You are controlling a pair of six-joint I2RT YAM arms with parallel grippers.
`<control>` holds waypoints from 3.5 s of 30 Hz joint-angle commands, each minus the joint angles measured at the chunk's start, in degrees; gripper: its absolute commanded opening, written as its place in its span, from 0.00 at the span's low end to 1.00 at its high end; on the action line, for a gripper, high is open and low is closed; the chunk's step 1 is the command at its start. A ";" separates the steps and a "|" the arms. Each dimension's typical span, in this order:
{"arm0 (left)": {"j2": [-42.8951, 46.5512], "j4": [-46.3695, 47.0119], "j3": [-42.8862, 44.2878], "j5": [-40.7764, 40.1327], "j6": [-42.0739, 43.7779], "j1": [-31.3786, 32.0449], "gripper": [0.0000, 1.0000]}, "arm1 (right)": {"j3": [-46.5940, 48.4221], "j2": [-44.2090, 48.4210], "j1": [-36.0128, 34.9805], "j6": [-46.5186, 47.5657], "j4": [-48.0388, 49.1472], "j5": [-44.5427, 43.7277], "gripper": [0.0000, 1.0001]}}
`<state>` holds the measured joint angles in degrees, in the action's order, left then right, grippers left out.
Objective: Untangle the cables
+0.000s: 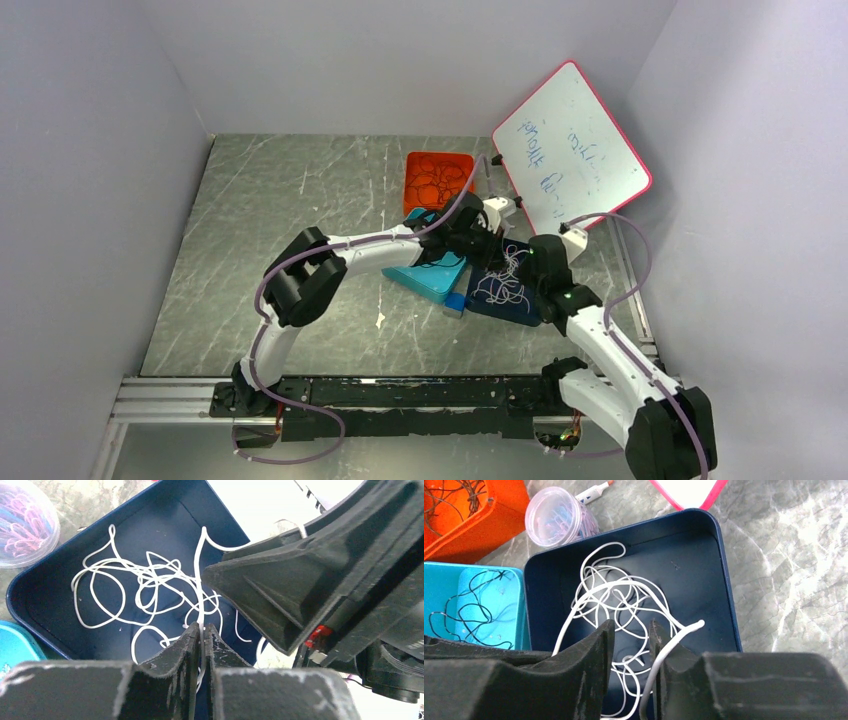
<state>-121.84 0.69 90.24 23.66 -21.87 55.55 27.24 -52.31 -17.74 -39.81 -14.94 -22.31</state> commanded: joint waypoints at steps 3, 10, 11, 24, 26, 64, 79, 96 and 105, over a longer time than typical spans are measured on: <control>1.27 0.67 -0.50 -2.83 0.25 -0.42 0.18 | 4.31 2.60 0.54 1.74 -2.83 -2.23 0.41; 2.19 0.38 -0.68 -4.38 2.53 -1.02 0.32 | 6.83 3.05 0.59 2.84 -5.07 -2.85 0.53; 2.30 0.44 -0.68 -4.47 2.53 -1.16 0.32 | 7.16 3.05 0.53 2.96 -5.36 -2.78 0.54; 4.22 0.67 -1.82 -4.69 2.58 -2.44 0.48 | 8.82 3.46 0.57 4.26 -6.31 -0.83 0.55; 4.90 0.85 -2.28 -4.76 2.53 -2.63 0.49 | 8.70 2.83 0.60 5.33 -5.17 1.40 0.55; 10.52 7.40 -14.00 1.58 1.39 -1.50 0.65 | 4.52 -10.06 7.41 1.05 9.49 17.28 0.16; 7.43 3.47 -6.78 -3.24 4.39 -1.57 0.56 | 5.28 -3.92 8.38 2.35 -0.44 19.12 0.52; 2.83 3.69 -4.06 -3.09 5.13 -1.58 0.52 | 8.30 5.52 8.53 -0.48 -9.39 25.94 0.74; 5.95 3.58 -5.85 -4.55 5.11 -1.64 0.51 | 12.09 6.96 8.57 2.77 -12.53 18.41 0.59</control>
<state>-119.00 3.55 84.90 20.53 -17.56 53.74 36.99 -45.74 -9.69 -39.13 -25.30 0.56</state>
